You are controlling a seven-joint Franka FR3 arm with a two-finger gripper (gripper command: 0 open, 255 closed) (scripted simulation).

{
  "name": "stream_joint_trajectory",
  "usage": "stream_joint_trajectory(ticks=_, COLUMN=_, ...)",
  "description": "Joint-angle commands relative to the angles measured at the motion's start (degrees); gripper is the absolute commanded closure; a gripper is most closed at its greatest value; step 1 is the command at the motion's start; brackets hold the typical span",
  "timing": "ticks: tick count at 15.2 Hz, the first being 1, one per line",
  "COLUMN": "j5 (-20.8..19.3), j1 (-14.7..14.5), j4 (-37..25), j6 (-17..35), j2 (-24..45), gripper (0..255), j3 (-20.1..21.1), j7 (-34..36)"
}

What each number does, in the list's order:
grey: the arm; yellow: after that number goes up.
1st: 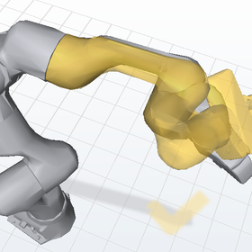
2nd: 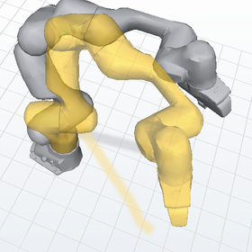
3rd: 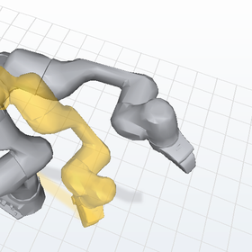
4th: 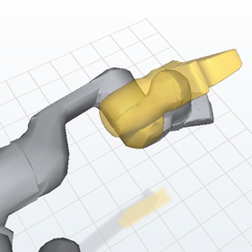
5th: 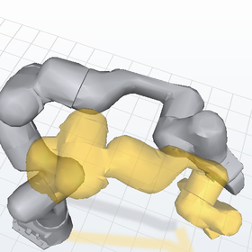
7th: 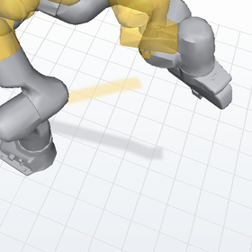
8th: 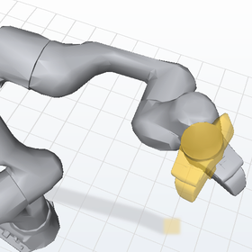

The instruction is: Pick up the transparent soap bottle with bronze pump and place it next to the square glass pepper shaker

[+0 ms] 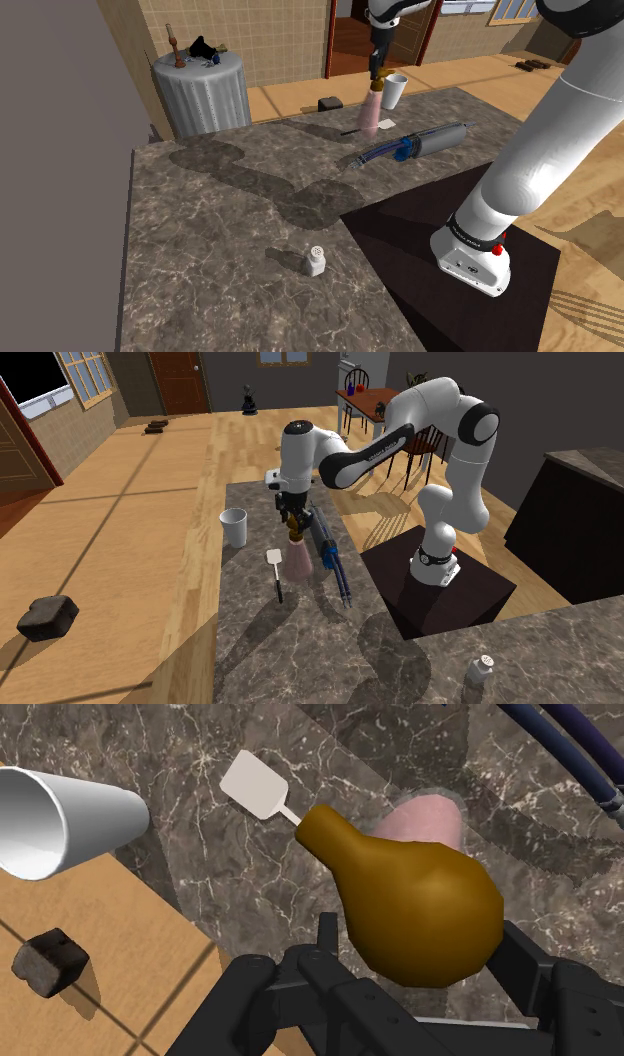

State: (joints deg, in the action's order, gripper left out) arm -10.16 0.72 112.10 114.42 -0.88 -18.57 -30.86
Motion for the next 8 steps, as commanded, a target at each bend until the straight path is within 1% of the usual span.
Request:
stream_joint_trajectory(ticks=1, j5=-0.01, j1=-0.01, j4=-1.23, j6=-1.56, j2=-0.37, gripper=255, j3=0.01, j7=-0.24)
stream_joint_trajectory(ticks=8, j5=0.12, j1=-0.13, j4=-5.94, j6=-6.82, j2=-0.97, gripper=255, j3=0.15, j7=-0.89)
